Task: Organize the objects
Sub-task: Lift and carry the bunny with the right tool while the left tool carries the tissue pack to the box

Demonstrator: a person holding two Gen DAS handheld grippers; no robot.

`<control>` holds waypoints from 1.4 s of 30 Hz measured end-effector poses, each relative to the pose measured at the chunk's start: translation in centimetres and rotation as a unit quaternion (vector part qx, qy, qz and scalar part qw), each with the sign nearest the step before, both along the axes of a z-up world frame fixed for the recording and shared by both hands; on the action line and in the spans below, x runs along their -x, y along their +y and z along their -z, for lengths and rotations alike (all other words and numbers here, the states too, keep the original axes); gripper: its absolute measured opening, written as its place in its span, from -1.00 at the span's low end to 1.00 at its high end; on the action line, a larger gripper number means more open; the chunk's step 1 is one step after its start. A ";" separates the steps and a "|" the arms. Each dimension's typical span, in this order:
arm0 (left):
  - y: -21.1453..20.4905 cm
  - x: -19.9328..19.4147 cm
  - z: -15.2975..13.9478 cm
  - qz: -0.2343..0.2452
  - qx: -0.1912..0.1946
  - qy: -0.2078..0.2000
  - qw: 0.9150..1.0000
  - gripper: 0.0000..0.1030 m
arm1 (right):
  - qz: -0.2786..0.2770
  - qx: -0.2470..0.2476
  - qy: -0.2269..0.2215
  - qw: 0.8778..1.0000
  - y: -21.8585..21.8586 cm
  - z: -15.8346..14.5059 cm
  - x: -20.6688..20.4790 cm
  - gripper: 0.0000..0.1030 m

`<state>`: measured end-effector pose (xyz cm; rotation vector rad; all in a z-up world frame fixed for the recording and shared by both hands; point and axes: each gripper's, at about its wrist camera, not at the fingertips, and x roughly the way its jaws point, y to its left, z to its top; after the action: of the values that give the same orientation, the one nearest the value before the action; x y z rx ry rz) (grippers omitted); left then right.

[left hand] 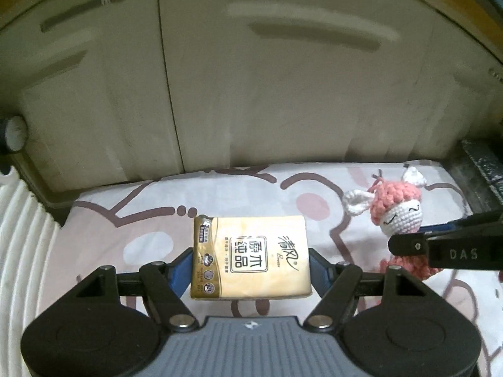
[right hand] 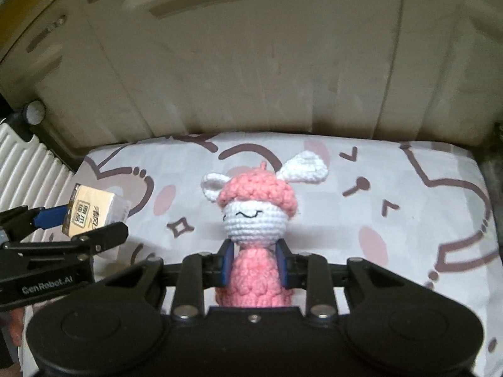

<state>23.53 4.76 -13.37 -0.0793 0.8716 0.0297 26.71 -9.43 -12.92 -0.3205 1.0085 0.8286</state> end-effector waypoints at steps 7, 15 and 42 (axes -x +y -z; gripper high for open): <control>-0.7 3.6 -2.8 -0.004 0.010 -0.006 1.000 0.42 | 0.007 -0.010 -0.004 1.000 -3.0 -2.8 2.8 -0.44; -1.5 7.0 -6.5 -0.009 0.010 -0.017 1.000 0.42 | 0.018 -0.036 -0.011 0.999 -6.8 -6.5 5.4 -0.44; -5.2 13.7 -9.9 -0.002 0.061 -0.017 0.998 0.42 | 0.017 -0.050 0.019 0.998 -14.3 -9.6 13.2 -0.43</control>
<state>9.79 -0.43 -3.49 -0.1962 0.8381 -0.0209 13.51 -23.71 -3.35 -0.2023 1.0013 0.8532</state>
